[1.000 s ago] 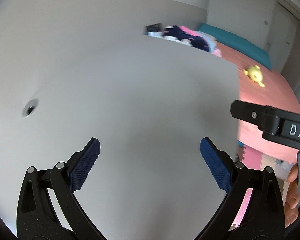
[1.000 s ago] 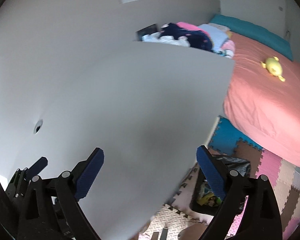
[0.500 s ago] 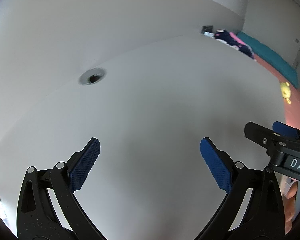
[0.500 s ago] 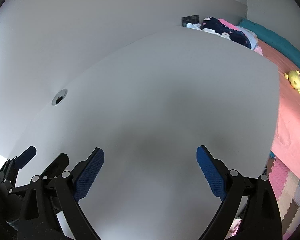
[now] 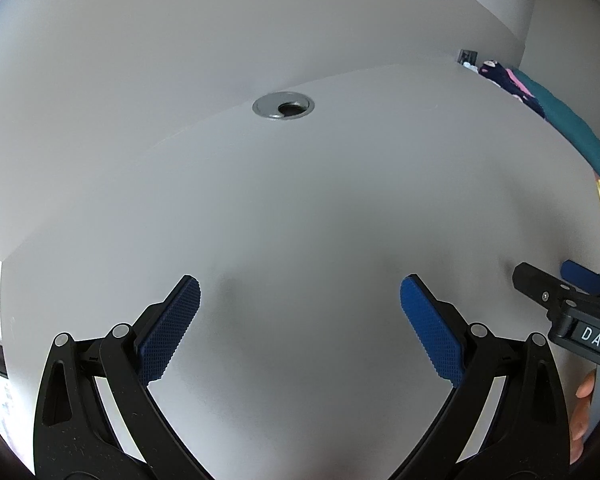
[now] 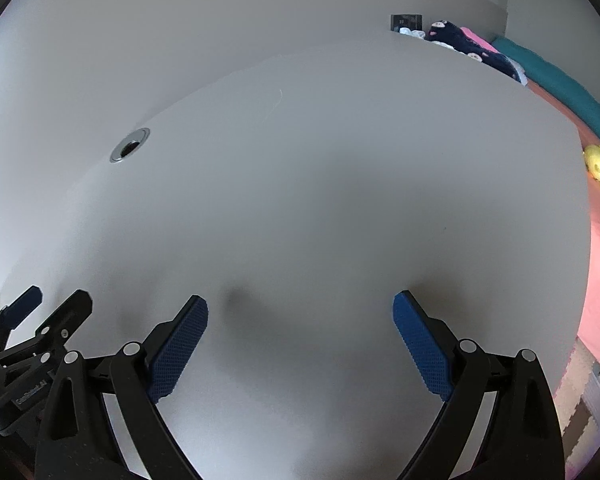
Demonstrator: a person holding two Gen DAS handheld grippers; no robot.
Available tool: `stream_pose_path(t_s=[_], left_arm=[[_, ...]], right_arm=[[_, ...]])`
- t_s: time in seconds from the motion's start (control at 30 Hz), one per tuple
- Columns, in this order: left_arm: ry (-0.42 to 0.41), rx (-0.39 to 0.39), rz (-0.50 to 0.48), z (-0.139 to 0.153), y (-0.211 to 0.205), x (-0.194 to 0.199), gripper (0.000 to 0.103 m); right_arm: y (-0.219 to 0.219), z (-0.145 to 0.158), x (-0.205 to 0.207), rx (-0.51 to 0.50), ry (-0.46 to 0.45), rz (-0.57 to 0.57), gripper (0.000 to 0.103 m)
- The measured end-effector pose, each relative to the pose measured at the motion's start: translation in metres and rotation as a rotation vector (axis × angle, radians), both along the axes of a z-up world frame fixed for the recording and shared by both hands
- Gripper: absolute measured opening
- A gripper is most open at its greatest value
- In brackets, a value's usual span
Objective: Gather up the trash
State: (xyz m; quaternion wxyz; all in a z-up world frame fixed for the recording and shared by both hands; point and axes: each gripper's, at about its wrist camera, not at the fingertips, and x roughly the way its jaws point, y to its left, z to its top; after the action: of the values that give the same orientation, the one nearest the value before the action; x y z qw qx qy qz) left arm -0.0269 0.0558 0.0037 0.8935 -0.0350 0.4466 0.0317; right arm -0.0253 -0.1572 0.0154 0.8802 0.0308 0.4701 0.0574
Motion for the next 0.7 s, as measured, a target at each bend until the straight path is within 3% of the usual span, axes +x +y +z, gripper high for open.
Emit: stream_pose_path(t_s=[0.2,0.7], left_arm=[[0.027,0.022,-0.009,-0.0095,-0.0048,0.004,0.097],[0.034,0.017,0.0,-0.0098,-0.0016,0.0031,0.097]], right_arm=[[0.0057,-0.0068,0.0023,-0.086,-0.013,-0.021,0.1],[0.0061,-0.0101,-0.001,-0.083,-0.055,-0.06,0.101]])
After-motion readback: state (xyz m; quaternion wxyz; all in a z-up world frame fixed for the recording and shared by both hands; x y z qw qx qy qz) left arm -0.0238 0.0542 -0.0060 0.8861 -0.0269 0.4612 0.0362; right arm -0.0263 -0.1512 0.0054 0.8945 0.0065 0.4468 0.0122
